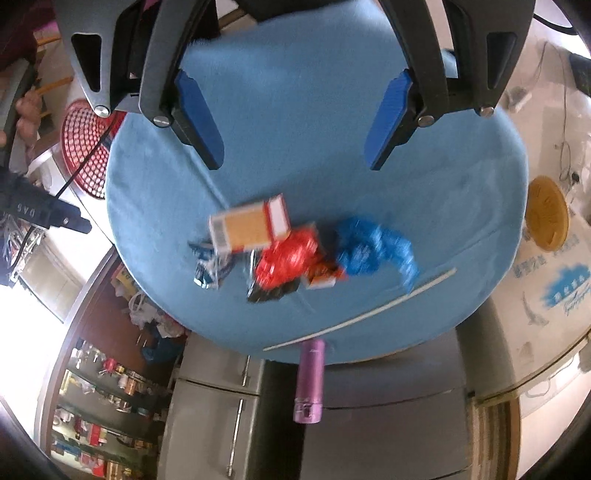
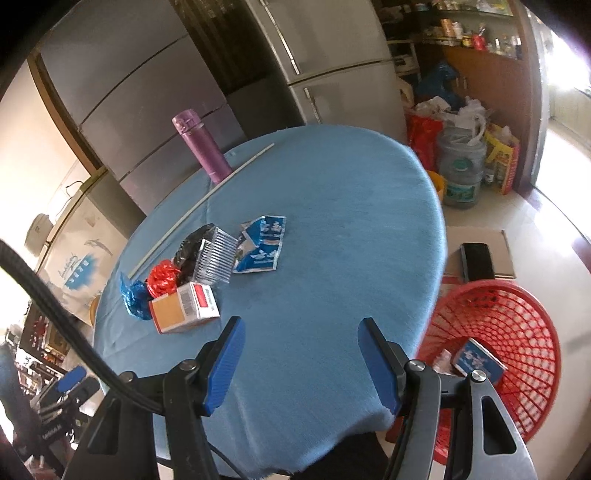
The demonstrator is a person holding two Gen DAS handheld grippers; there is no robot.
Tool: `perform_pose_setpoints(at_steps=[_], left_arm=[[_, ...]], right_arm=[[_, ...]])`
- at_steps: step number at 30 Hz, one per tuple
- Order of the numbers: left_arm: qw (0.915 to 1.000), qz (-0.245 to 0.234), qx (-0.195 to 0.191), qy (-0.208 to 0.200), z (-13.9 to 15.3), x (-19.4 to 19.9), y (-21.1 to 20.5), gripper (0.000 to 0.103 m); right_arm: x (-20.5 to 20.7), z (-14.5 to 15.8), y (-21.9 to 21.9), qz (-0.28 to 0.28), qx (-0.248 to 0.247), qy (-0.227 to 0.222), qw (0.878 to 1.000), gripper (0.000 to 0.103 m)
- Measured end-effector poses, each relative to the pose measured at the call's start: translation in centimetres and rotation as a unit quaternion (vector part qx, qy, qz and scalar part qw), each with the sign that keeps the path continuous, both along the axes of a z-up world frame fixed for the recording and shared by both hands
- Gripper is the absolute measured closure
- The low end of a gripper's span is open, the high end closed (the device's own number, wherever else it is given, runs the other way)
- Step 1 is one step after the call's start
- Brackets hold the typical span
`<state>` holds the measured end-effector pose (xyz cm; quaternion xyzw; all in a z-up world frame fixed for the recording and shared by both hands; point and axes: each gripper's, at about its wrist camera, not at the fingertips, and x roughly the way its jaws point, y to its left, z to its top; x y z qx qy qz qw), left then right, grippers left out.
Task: Collect trash
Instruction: 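Return both tools over the table toward the remaining trash, then grasp the orange-white medicine box with the left tool while the right tool grasps the blue-white carton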
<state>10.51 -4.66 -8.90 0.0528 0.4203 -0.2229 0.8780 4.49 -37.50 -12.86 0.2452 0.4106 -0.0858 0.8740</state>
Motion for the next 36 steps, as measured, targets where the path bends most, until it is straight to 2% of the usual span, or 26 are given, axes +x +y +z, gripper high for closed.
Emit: perform_pose_setpoints(at_steps=[2,4,8,13,17,20,22,24,25,26,27,32,36], left_arm=[[0.9998,-0.011,-0.006,-0.014,0.5,1.2,-1.4,0.023],[0.9994,-0.025,-0.009,-0.024,0.6,2.1,-2.8,0.018],[0.9983,-0.052,-0.017,-0.019,-0.2,4.4,-5.6,0.018],[0.9960,-0.077,-0.027,-0.035,-1.4,6.2,-8.1,0.018],[0.9947,-0.094,-0.037,-0.020,-2.9,7.4,-9.4,0.018],[0.9930,-0.106,-0.050,-0.006,-3.6,7.8,-9.8,0.018],[0.9924,-0.112,-0.051,0.000,-3.9,7.8,-10.0,0.018],[0.9903,-0.124,-0.060,0.017,-4.3,7.7,-9.9,0.018],[0.9895,-0.128,-0.061,0.024,-4.5,7.6,-9.8,0.018],[0.9890,-0.131,-0.062,0.029,-4.7,7.4,-9.7,0.018],[0.9884,-0.134,-0.063,0.032,-4.8,7.2,-9.6,0.018],[0.9854,-0.150,-0.067,0.045,-5.1,6.0,-8.8,0.018],[0.9853,-0.150,-0.062,0.054,-5.4,4.5,-7.3,0.018]], right_arm=[[1.6,-0.2,-0.2,0.018,0.028,-0.005,0.999,0.035],[3.4,-0.3,-0.3,0.035,0.048,-0.013,0.998,0.036],[6.8,-0.9,-1.0,0.035,0.030,-0.010,0.999,0.036],[12.5,-3.5,-2.3,0.054,0.022,0.013,0.998,0.036],[16.7,-5.5,-2.9,0.075,0.037,0.015,0.996,0.036],[19.0,-6.4,-3.8,0.077,0.052,-0.007,0.996,0.036],[20.9,-7.0,-4.8,0.081,0.079,-0.025,0.993,0.036],[22.8,-7.9,-5.3,0.091,0.093,-0.014,0.991,0.036],[23.4,-8.3,-5.4,0.093,0.094,-0.008,0.991,0.042],[24.1,-8.8,-5.4,0.103,0.095,0.000,0.990,0.059],[24.5,-9.2,-5.2,0.111,0.095,0.010,0.989,0.064],[23.4,-9.6,-3.6,0.143,0.094,0.034,0.985,0.066],[19.9,-9.5,-2.5,0.174,0.135,0.052,0.974,0.066]])
